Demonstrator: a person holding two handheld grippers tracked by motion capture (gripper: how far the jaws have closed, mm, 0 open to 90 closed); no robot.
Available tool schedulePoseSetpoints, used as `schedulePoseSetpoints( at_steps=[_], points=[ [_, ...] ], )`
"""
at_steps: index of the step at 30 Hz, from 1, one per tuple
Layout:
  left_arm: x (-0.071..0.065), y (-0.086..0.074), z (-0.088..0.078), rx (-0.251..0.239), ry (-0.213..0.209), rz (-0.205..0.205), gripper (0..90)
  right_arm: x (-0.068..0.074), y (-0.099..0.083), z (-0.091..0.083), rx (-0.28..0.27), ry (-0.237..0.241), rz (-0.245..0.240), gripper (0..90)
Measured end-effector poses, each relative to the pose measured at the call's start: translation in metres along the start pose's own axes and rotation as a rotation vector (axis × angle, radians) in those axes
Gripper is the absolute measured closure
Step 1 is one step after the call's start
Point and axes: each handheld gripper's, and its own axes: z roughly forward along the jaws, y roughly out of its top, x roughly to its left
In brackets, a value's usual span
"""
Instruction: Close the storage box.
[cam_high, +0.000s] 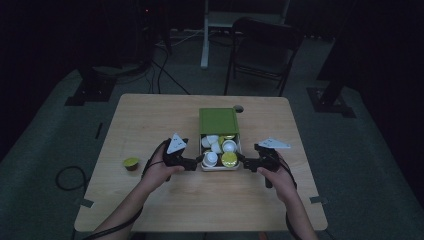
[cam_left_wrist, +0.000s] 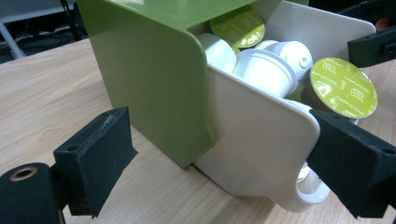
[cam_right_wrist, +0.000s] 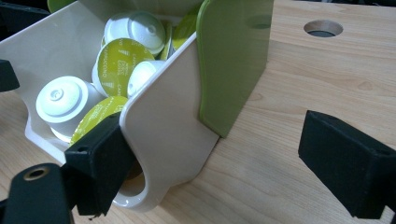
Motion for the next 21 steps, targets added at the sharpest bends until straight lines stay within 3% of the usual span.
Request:
schedulePoseSetpoints(
  at_steps=[21],
  points=[
    [0.010, 0.005, 0.007, 0.013, -0.014, -0.021, 9.7, -0.004, 0.007, 0.008, 0.000, -0.015, 0.009, 11.5]
  ],
)
